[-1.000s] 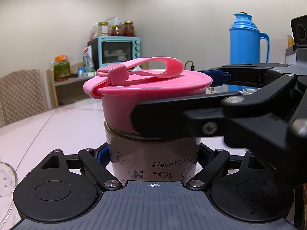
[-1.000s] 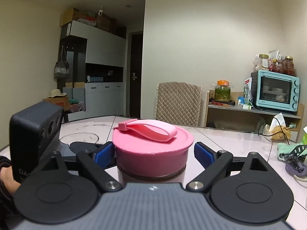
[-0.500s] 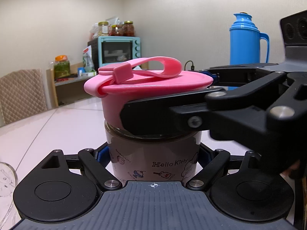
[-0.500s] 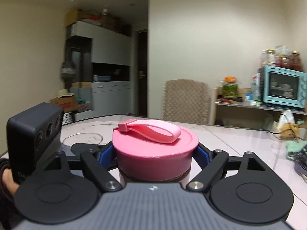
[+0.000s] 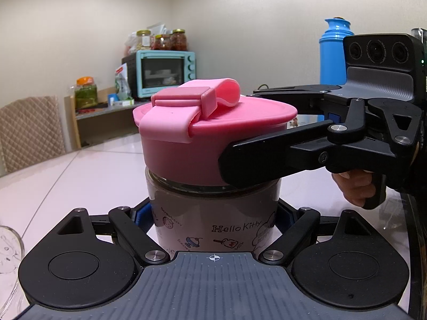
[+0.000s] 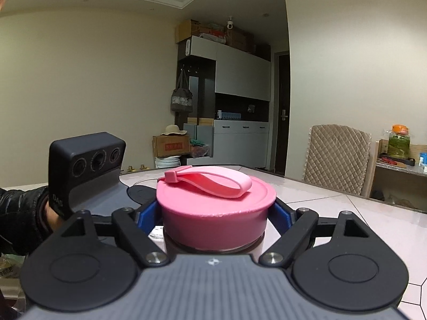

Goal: Unscrew bottle cap and pour
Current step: 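Open the right gripper, rotate back and regrip the pink cap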

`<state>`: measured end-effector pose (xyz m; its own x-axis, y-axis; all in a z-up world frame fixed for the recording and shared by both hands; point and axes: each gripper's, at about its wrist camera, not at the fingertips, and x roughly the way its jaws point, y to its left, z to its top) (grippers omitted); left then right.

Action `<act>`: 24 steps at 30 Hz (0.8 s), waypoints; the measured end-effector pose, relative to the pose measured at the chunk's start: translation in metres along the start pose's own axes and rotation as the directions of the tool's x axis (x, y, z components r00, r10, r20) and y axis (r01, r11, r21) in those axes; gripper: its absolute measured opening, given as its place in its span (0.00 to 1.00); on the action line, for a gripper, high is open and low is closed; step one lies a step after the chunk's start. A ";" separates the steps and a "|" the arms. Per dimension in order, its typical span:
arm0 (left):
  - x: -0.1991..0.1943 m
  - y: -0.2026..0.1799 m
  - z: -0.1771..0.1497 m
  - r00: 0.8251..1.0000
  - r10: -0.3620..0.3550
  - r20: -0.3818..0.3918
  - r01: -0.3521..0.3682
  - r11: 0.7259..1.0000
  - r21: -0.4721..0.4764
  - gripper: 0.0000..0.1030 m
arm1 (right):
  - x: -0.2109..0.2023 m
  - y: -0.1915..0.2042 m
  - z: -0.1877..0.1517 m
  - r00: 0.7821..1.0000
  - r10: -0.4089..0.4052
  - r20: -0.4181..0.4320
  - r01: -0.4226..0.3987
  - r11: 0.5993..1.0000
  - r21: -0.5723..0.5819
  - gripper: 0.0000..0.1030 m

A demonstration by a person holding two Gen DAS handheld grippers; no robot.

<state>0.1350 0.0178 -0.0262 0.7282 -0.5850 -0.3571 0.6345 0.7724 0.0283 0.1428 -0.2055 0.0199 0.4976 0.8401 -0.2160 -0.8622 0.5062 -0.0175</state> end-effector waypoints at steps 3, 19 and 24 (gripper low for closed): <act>0.000 0.000 0.000 1.000 0.000 0.000 0.000 1.000 0.000 0.87 | -0.002 0.011 0.002 0.997 -0.071 -0.013 0.072 0.997 0.017 0.93; 0.000 -0.001 0.000 1.000 0.000 0.000 0.000 1.000 -0.001 0.87 | -0.002 0.059 0.005 0.934 -0.355 -0.031 0.356 0.933 0.051 0.93; 0.000 -0.001 0.000 1.000 0.000 0.000 0.000 1.000 -0.001 0.87 | 0.001 0.059 0.004 0.921 -0.388 -0.044 0.390 0.917 0.078 0.93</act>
<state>0.1341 0.0170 -0.0260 0.7281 -0.5850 -0.3572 0.6343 0.7726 0.0277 0.0928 -0.1736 0.0223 0.7885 0.5686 -0.2346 -0.5895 0.8074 -0.0243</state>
